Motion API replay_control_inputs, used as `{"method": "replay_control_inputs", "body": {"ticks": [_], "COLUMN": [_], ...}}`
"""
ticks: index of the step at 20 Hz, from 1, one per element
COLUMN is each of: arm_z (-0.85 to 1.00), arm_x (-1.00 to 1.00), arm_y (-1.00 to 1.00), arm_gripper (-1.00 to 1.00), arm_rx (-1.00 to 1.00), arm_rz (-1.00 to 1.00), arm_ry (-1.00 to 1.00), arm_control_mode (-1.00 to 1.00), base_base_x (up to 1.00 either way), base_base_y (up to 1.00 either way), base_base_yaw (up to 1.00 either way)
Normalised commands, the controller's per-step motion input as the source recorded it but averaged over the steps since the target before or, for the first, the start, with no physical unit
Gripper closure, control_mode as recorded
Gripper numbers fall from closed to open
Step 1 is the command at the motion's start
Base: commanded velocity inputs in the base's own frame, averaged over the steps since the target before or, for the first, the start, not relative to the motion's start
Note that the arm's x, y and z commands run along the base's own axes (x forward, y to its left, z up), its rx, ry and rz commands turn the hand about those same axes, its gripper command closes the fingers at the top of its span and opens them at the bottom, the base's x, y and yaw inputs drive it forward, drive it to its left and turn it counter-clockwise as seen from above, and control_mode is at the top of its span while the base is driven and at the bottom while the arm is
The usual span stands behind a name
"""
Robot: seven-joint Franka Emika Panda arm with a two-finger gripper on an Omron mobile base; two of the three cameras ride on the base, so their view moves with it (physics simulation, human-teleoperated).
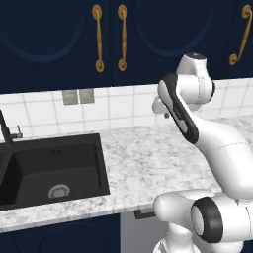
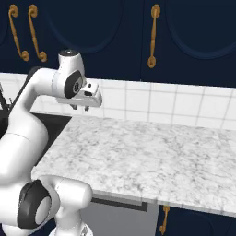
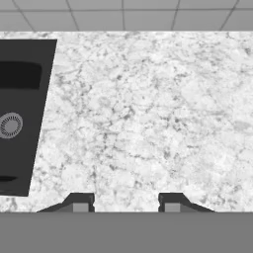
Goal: Navigate to the range hood.
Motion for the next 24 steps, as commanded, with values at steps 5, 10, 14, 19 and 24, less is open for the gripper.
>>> {"method": "replay_control_inputs", "body": {"ticks": [5, 10, 14, 19, 24], "arm_z": [-0.12, -0.37, -0.46, 0.0, 0.0], "arm_x": [-0.65, -0.78, -0.59, 0.0, 0.0], "arm_y": [-0.14, -0.03, 0.0, 0.0, 0.0], "arm_gripper": [-1.0, -1.0, -1.0, -1.0, -1.0], "arm_rx": [0.0, -0.01, -0.01, 0.0, 0.0], "arm_rz": [0.0, 0.0, 0.0, 0.0, 0.0], "arm_ry": [0.0, 0.0, 0.0, 0.0, 0.0], "arm_control_mode": [-1.0, -1.0, -1.0, 1.0, 1.0], "base_base_x": [0.0, 0.0, 0.0, -0.54, -0.73], "base_base_y": [0.0, 0.0, 0.0, 0.0, 0.0], "base_base_yaw": [0.0, 0.0, 0.0, -0.02, -0.22]}}
